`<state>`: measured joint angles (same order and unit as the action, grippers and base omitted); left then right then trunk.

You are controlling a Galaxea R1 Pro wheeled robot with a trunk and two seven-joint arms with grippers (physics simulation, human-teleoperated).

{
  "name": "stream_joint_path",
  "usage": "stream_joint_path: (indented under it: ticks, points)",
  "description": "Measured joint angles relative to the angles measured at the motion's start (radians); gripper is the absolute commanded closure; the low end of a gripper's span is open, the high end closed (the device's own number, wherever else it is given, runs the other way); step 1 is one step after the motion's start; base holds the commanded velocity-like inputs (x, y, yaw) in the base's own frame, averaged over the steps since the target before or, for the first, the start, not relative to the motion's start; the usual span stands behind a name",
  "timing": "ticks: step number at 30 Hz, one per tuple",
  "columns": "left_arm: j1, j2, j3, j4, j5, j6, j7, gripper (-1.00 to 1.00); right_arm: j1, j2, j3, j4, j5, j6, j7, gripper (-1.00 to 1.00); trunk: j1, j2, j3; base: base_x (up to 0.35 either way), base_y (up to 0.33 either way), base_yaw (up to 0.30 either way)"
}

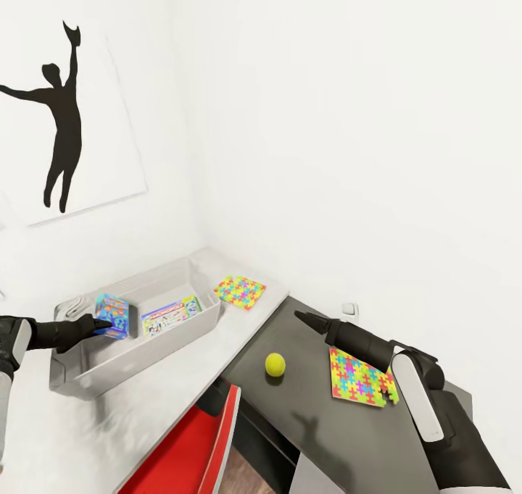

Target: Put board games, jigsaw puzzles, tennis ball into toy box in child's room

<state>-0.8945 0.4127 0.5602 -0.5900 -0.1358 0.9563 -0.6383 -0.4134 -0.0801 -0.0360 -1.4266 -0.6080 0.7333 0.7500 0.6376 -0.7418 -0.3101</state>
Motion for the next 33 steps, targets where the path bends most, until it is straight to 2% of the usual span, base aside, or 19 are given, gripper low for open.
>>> stream_joint_path:
  ticks: [10,11,33]
  points:
    - [0.0,0.0,0.0,0.0,0.0,-0.003,0.003,1.0,0.0,0.002,0.0,0.0,0.001,0.0,0.001,-1.0,0.0,0.0,0.0,0.0,0.0,0.0]
    - [0.0,0.0,0.0,0.0,0.0,-0.003,0.003,-1.0,0.0,0.002,0.0,0.0,0.001,0.0,0.001,-1.0,0.0,0.0,0.0,0.0,0.0,0.0]
    - [-0.001,0.012,0.008,0.0,0.003,0.002,-0.011,-1.0,0.0,0.0,0.0,0.0,0.0,0.0,0.001,-1.0,0.0,0.0,0.0,0.0,0.0,0.0]
